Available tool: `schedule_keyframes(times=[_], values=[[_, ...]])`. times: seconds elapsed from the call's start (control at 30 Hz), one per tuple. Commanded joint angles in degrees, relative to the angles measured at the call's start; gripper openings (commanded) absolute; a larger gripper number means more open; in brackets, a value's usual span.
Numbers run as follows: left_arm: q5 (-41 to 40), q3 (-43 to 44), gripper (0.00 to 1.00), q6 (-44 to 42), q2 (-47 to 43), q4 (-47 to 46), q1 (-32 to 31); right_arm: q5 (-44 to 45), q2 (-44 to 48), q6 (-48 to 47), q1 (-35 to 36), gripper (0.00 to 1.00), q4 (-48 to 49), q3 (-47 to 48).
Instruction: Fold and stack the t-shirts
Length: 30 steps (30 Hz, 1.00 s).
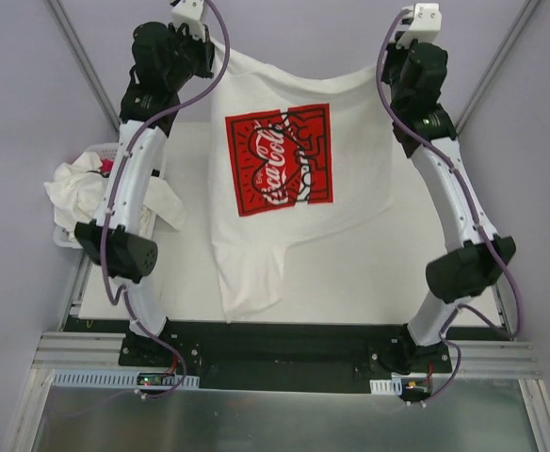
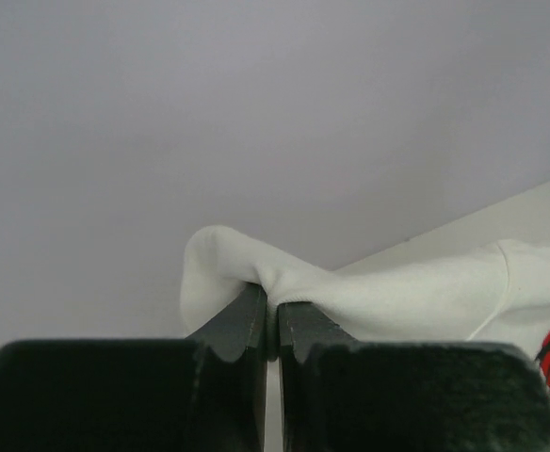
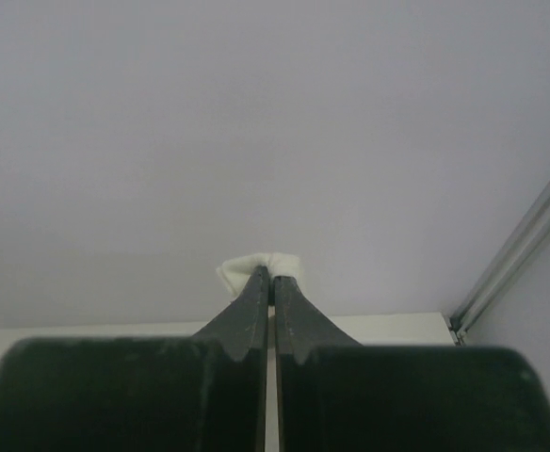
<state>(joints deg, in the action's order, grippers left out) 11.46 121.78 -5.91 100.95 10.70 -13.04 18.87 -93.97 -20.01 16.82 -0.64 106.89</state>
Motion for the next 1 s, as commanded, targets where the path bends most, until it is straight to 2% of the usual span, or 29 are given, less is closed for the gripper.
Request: schedule_keyframes(times=[0.0,0.03,0.1,0.2,0.4,0.57,0.7,0.87,0.97], values=[[-1.2,19.6,0.00,-0.9,9.6,0.6,2.0,1.2,-10.5,-1.1,-1.7,0.01,-1.9,18.5],[-0.9,21.1,0.00,-0.8,10.5,0.6,2.0,1.0,-13.8,-0.7,-2.0,0.00,-3.1,24.4],[-0.7,22.6,0.00,-0.5,10.6,0.6,2.0,0.2,-15.4,0.1,-2.2,0.01,-5.3,27.1],[-0.6,18.8,0.00,-0.5,6.4,0.5,2.0,-0.6,-13.4,1.1,-2.2,0.01,-5.3,24.7],[2.3,4.9,0.00,0.6,-5.9,-0.5,2.0,-1.7,1.3,3.9,-2.2,0.01,-1.1,8.1],[2.5,-6.1,0.00,1.5,-14.3,-1.0,1.9,-1.9,9.8,5.1,-2.1,0.00,-1.1,-1.8],[3.5,-15.9,0.00,2.4,-24.0,-0.9,1.8,-1.6,20.3,5.5,-2.1,0.01,-0.4,-13.4],[4.5,-22.2,0.00,2.4,-35.3,-0.9,1.4,-1.6,32.0,5.3,-0.9,0.01,0.4,-20.9],[3.7,-21.6,0.00,0.9,-41.8,-1.0,0.3,-1.4,38.1,4.1,1.0,0.01,0.4,-21.1]])
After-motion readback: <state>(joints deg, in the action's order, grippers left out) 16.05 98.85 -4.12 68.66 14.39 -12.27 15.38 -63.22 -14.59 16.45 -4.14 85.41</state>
